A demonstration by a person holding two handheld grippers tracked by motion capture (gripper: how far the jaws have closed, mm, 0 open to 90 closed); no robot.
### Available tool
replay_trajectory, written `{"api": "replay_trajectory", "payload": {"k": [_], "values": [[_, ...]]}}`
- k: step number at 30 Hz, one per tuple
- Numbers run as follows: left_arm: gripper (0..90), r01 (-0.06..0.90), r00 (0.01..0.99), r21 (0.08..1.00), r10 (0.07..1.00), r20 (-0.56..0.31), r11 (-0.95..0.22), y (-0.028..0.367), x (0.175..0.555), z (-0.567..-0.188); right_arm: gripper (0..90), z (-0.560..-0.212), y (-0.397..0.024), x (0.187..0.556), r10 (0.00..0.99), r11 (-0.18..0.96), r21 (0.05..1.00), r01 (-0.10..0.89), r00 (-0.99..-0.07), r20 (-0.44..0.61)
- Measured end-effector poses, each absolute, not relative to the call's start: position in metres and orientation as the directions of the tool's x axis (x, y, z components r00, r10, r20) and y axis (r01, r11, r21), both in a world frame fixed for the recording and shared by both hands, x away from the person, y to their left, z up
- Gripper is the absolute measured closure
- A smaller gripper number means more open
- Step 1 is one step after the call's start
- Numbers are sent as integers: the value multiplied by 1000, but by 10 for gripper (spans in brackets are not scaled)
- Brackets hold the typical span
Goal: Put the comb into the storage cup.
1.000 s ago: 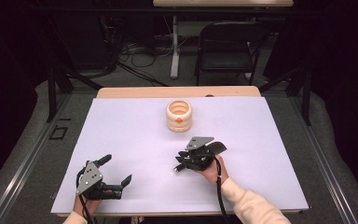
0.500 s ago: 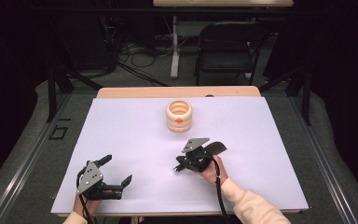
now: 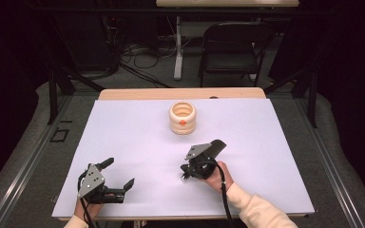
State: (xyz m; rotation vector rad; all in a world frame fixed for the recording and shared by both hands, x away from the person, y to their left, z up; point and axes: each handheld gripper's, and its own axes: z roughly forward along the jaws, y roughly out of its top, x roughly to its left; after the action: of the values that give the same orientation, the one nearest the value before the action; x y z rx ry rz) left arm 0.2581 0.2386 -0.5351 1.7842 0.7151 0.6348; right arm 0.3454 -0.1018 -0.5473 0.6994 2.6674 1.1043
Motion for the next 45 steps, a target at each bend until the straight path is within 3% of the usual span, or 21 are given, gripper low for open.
{"api": "replay_trajectory", "payload": {"k": [45], "values": [[3, 168, 675, 952, 733, 79, -257, 241, 257, -535, 900, -541, -126, 315, 447, 666, 653, 361, -894, 38]]}}
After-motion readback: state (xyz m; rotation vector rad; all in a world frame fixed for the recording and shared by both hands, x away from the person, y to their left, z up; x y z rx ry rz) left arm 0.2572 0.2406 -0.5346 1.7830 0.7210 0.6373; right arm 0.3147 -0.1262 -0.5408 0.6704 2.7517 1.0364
